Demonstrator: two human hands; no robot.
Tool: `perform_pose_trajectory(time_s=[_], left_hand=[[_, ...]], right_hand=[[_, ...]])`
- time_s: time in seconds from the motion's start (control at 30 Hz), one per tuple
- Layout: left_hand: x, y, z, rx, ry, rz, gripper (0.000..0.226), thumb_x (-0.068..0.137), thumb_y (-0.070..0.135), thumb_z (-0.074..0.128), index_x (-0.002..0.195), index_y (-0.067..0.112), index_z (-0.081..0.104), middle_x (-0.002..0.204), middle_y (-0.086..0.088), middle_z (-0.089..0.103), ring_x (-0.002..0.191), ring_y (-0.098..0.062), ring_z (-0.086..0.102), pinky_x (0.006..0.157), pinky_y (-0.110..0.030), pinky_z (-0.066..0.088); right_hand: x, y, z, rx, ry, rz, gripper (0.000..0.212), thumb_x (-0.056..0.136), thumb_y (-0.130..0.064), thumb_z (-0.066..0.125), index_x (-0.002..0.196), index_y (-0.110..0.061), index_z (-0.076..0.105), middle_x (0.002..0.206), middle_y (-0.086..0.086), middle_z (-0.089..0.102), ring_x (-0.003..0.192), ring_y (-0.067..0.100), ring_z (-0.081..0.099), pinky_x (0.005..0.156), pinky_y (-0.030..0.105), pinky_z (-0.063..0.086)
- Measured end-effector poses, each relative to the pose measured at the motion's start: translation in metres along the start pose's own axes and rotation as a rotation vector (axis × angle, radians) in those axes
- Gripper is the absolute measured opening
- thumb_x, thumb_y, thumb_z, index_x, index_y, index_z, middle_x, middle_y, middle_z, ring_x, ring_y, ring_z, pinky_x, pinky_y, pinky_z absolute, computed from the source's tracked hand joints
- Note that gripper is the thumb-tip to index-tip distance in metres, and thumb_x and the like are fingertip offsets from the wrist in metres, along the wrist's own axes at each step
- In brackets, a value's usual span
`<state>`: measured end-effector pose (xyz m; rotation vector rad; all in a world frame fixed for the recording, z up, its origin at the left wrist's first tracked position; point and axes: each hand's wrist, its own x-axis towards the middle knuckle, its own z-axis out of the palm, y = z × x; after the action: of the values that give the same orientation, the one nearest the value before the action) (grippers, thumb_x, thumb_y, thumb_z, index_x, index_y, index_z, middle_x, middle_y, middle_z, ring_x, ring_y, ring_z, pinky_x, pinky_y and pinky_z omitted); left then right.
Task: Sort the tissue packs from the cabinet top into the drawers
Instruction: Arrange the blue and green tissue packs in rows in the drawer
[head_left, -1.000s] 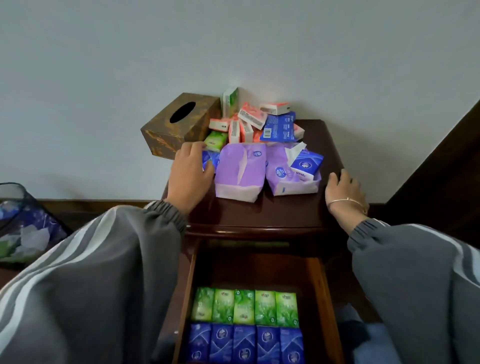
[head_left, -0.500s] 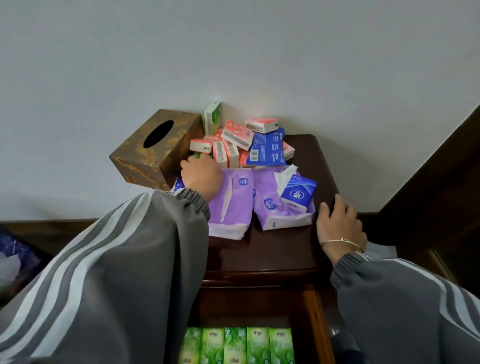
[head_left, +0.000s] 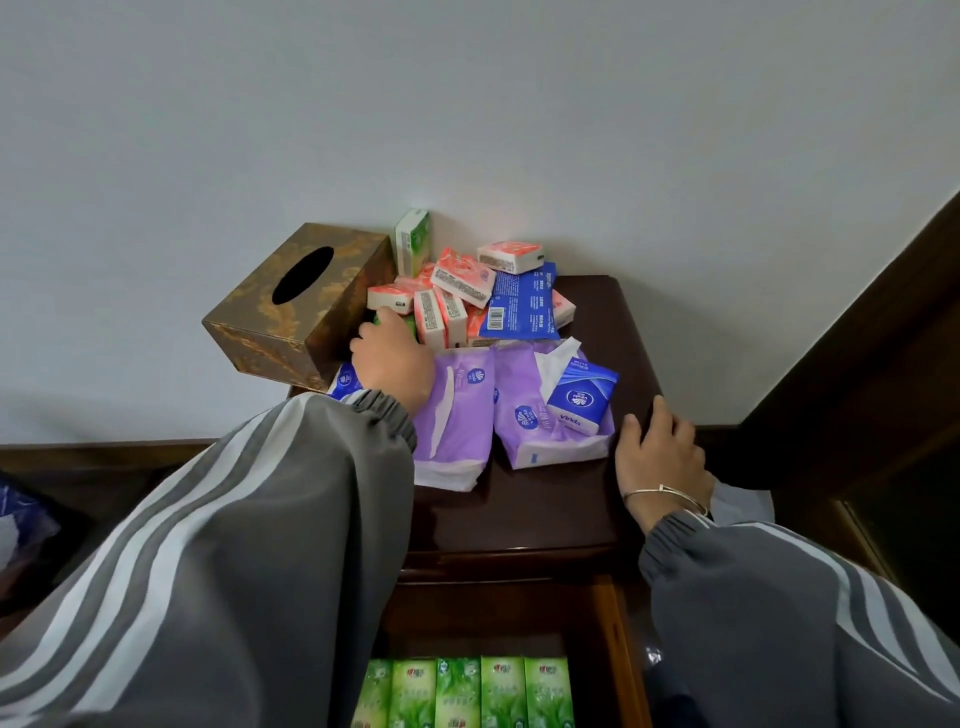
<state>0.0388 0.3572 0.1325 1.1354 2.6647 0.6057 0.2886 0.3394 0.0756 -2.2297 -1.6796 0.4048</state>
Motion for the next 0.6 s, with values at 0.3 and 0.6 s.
perform_pose_trajectory(time_s=[0.3, 0.6], left_hand=[[-0.013, -0.004, -0.041, -0.007, 0.095, 0.138, 0.057, 0.085, 0.024, 0.061, 0.133, 0.004, 0.037, 0.133, -0.02, 0.043, 0.122, -0.037, 0.04, 0.095, -0.042, 0.039], [-0.022, -0.049, -0.104, -0.302, 0.22, 0.279, 0.066, 0.074, 0.02, 0.067, 0.133, 0.005, 0.041, 0.127, -0.018, 0.044, 0.116, -0.037, 0.04, 0.095, -0.039, 0.034]], right_hand=[[-0.002, -0.003, 0.0, 0.021, -0.009, 0.024, 0.053, 0.096, -0.042, 0.035, 0.145, -0.023, 0.029, 0.145, 0.013, 0.036, 0.125, 0.039, 0.041, 0.099, 0.048, 0.036], [-0.013, -0.009, -0.025, 0.305, 0.146, 0.036, 0.047, 0.093, -0.027, 0.047, 0.138, -0.015, 0.042, 0.14, 0.017, 0.044, 0.129, 0.036, 0.037, 0.104, 0.048, 0.03]])
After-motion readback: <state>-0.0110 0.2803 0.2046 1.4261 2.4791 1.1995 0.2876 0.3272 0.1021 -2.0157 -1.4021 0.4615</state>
